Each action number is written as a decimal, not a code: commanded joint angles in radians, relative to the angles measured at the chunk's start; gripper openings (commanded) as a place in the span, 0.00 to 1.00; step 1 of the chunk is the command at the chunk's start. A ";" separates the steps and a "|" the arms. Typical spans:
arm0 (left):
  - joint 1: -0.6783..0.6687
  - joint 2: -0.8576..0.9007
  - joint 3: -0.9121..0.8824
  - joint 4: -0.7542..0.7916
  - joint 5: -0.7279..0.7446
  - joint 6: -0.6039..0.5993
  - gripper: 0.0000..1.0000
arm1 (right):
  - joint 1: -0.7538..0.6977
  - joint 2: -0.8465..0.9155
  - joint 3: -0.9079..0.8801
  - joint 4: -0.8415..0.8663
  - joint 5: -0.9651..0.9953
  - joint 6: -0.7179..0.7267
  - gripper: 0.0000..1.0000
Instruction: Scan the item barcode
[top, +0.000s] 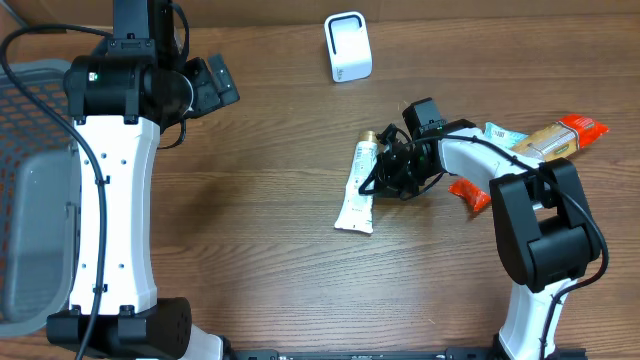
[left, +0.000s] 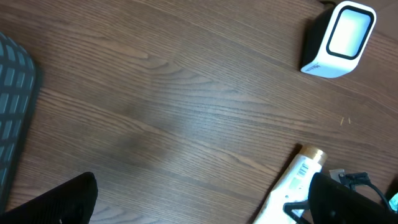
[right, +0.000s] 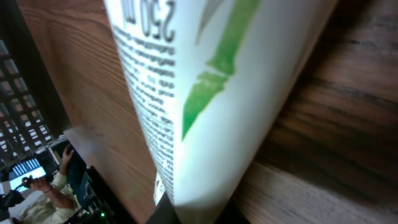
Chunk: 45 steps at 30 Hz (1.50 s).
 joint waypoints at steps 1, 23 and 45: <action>0.000 0.008 0.008 0.001 -0.006 0.015 1.00 | -0.021 -0.009 0.076 -0.066 0.055 -0.084 0.04; 0.000 0.008 0.008 0.001 -0.006 0.015 1.00 | 0.013 -0.246 0.642 -0.631 -0.029 -0.420 0.04; 0.000 0.008 0.008 0.001 -0.006 0.015 0.99 | 0.163 -0.135 1.026 -0.404 1.023 -0.322 0.04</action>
